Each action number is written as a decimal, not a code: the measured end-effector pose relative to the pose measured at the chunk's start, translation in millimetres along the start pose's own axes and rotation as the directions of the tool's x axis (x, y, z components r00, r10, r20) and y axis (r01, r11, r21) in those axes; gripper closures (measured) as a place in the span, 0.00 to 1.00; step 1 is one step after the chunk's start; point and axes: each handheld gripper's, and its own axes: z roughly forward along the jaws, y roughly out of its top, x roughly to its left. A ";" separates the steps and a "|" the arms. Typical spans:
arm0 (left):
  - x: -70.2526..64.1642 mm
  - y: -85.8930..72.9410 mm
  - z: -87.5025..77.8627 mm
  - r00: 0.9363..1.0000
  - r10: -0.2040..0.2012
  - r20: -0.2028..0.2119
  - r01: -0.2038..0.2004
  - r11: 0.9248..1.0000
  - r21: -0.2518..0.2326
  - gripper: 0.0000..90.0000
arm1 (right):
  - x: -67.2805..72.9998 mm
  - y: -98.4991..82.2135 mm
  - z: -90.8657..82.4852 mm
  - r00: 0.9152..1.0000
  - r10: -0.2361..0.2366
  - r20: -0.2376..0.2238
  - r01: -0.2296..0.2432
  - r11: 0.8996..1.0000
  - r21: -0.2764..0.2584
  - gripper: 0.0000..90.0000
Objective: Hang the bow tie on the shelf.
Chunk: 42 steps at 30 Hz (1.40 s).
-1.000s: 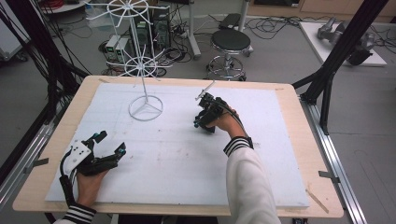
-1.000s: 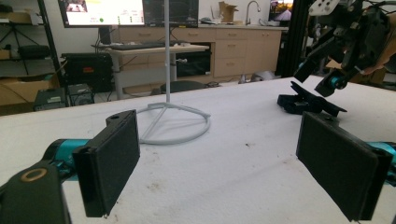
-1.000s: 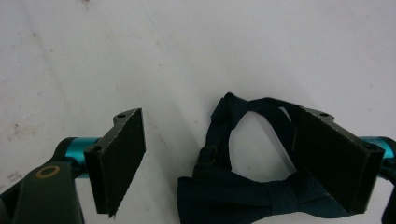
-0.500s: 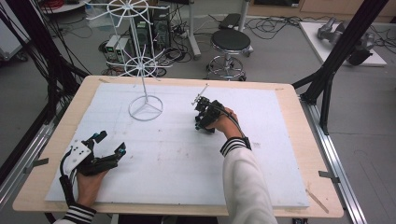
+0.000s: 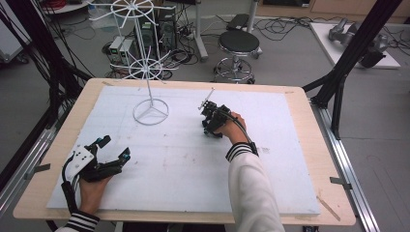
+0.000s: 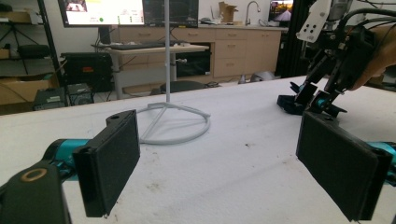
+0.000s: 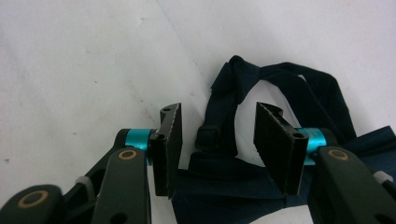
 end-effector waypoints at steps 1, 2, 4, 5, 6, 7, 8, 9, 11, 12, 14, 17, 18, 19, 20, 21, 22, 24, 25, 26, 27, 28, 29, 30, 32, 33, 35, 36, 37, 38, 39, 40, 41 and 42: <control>0.0 0.0 0.0 1.000 0.000 0.000 0.000 1.000 0.000 0.15 | -0.2 0.1 0.4 1.000 -0.005 0.003 0.005 1.000 0.001 0.60; 0.0 0.0 0.1 1.000 0.000 0.000 0.000 1.000 -0.001 0.15 | -0.1 0.2 0.9 1.000 -0.003 0.003 0.003 1.000 0.005 0.62; 0.0 0.0 0.0 1.000 0.000 0.000 0.000 1.000 0.000 0.15 | -0.2 0.2 1.7 1.000 -0.004 -0.002 0.004 1.000 0.005 0.63; 0.0 0.0 0.0 1.000 0.000 0.000 0.000 1.000 -0.001 0.15 | 0.3 0.3 2.3 1.000 0.000 -0.007 0.000 1.000 0.008 0.65; 0.0 0.0 0.0 1.000 0.000 0.000 0.000 1.000 -0.001 0.15 | 0.0 0.5 2.8 1.000 -0.007 -0.011 0.007 1.000 0.012 0.67; 0.0 0.0 0.1 1.000 -0.001 0.000 0.001 1.000 -0.001 0.15 | 0.6 0.6 3.6 1.000 -0.004 -0.010 0.004 1.000 0.011 0.68; 0.1 0.0 -0.1 1.000 -0.001 0.000 0.001 1.000 0.000 0.15 | 0.5 0.7 3.9 1.000 0.003 -0.007 -0.003 1.000 0.016 0.69; 0.0 -0.1 0.0 1.000 -0.002 -0.001 0.002 1.000 -0.001 0.15 | -0.4 0.7 5.1 1.000 0.006 -0.010 -0.005 1.000 0.018 0.72; 0.1 0.0 0.0 1.000 -0.001 0.001 0.001 1.000 -0.001 0.15 | -0.8 0.8 4.9 1.000 0.011 -0.012 -0.011 1.000 0.016 0.76; 0.1 -0.1 0.0 1.000 -0.002 0.000 0.002 1.000 -0.001 0.15 | -0.8 0.7 4.7 1.000 0.015 -0.010 -0.015 1.000 0.019 0.77; 0.1 0.0 -0.1 1.000 -0.001 0.001 0.001 1.000 -0.001 0.15 | -0.6 0.8 4.6 1.000 0.026 -0.011 -0.026 0.999 0.021 0.77; 0.1 -0.1 -0.1 1.000 -0.002 0.000 0.002 1.000 -0.002 0.15 | -1.7 0.9 4.9 0.998 0.061 -0.017 -0.061 0.998 0.021 0.83; 0.0 -0.1 -0.2 1.000 -0.002 -0.001 0.002 1.000 -0.003 0.15 | -2.1 1.0 5.0 0.998 0.068 -0.018 -0.068 0.997 0.023 0.85; 0.0 -0.1 -0.2 1.000 -0.002 0.000 0.002 1.000 -0.003 0.15 | -1.7 1.3 5.0 0.997 0.079 -0.018 -0.078 0.997 0.024 0.86; 0.0 -0.1 -0.2 1.000 -0.002 0.000 0.002 1.000 -0.003 0.15 | -2.3 1.5 5.2 0.997 0.080 -0.017 -0.079 0.997 0.025 0.88; 0.0 -0.1 -0.2 1.000 -0.002 0.000 0.002 1.000 -0.003 0.15 | -1.5 1.7 5.2 0.996 0.086 -0.020 -0.085 0.996 0.026 0.89; 0.1 -0.2 -0.2 1.000 -0.002 0.000 0.002 1.000 -0.003 0.15 | -1.3 2.0 4.9 0.997 0.075 -0.016 -0.075 0.997 0.030 0.91; 0.1 -0.2 -0.2 1.000 -0.002 0.000 0.002 1.000 -0.004 0.15 | 0.5 3.2 4.6 0.999 0.048 -0.008 -0.047 0.998 0.038 0.94; 0.1 -0.1 -0.2 1.000 -0.003 0.000 0.003 1.000 -0.003 0.15 | 0.7 3.5 4.8 0.999 0.041 -0.004 -0.041 0.998 0.037 0.94; 0.1 -0.1 -0.2 1.000 -0.003 0.000 0.003 1.000 -0.003 0.15 | 1.0 3.6 4.7 0.999 0.036 0.001 -0.036 0.999 0.035 0.94; 0.1 -0.2 -0.2 1.000 -0.002 0.000 0.002 1.000 -0.004 0.15 | 1.0 3.6 4.7 0.999 0.036 0.001 -0.036 0.999 0.035 0.94; 0.0 -0.2 -0.3 1.000 -0.003 -0.001 0.003 1.000 -0.004 0.15 | 0.6 3.4 4.3 0.999 0.032 0.006 -0.032 0.999 0.024 0.94; 0.0 -0.2 -0.3 1.000 -0.003 -0.001 0.003 1.000 -0.004 0.15 | 0.4 3.0 3.7 0.999 0.033 0.010 -0.033 0.999 0.008 0.94; 0.0 -0.2 -0.3 1.000 -0.003 -0.001 0.003 1.000 -0.004 0.15 | 0.4 3.0 3.7 0.999 0.033 0.010 -0.033 0.999 0.008 0.94; 0.1 -0.2 -0.2 1.000 -0.003 0.000 0.003 1.000 -0.004 0.15 | 0.1 1.9 1.9 0.999 0.041 0.000 -0.041 0.999 -0.020 0.94; 0.1 -0.2 -0.2 1.000 -0.004 0.000 0.004 1.000 -0.004 0.15 | 0.1 1.9 1.9 0.999 0.041 0.000 -0.041 0.999 -0.020 0.94; 0.1 -0.1 -0.2 1.000 -0.003 0.000 0.003 1.000 -0.004 0.15 | 1.1 1.9 -1.1 0.999 0.042 -0.005 -0.042 0.998 -0.039 0.94; 0.1 -0.1 -0.2 1.000 -0.003 0.000 0.003 1.000 -0.004 0.15 | 0.9 2.0 -2.3 0.999 0.041 -0.007 -0.041 0.998 -0.051 0.94; 0.2 -0.2 -0.2 1.000 -0.003 0.000 0.003 1.000 -0.004 0.15 | 1.1 2.1 -4.0 0.999 0.048 -0.006 -0.048 0.997 -0.059 0.94; 0.2 -0.1 -0.2 1.000 -0.004 0.000 0.004 1.000 -0.004 0.15 | 1.1 2.1 -4.0 0.999 0.048 -0.006 -0.048 0.997 -0.059 0.94; 0.3 -0.1 -0.3 1.000 -0.003 0.000 0.003 1.000 -0.003 0.15 | 0.9 2.1 -5.3 0.998 0.054 -0.018 -0.055 0.995 -0.079 0.94; 0.3 -0.2 -0.3 1.000 -0.004 0.000 0.004 1.000 -0.003 0.15 | 0.2 1.9 -6.5 0.998 0.058 -0.031 -0.060 0.993 -0.098 0.94; 0.3 -0.2 -0.3 1.000 -0.003 0.000 0.003 1.000 -0.003 0.15 | -0.2 1.8 -10.8 0.997 0.064 -0.043 -0.069 0.987 -0.145 0.94; 0.3 -0.2 -0.3 1.000 -0.003 0.000 0.003 1.000 -0.003 0.15 | -0.2 1.8 -10.8 0.997 0.064 -0.043 -0.069 0.987 -0.145 0.94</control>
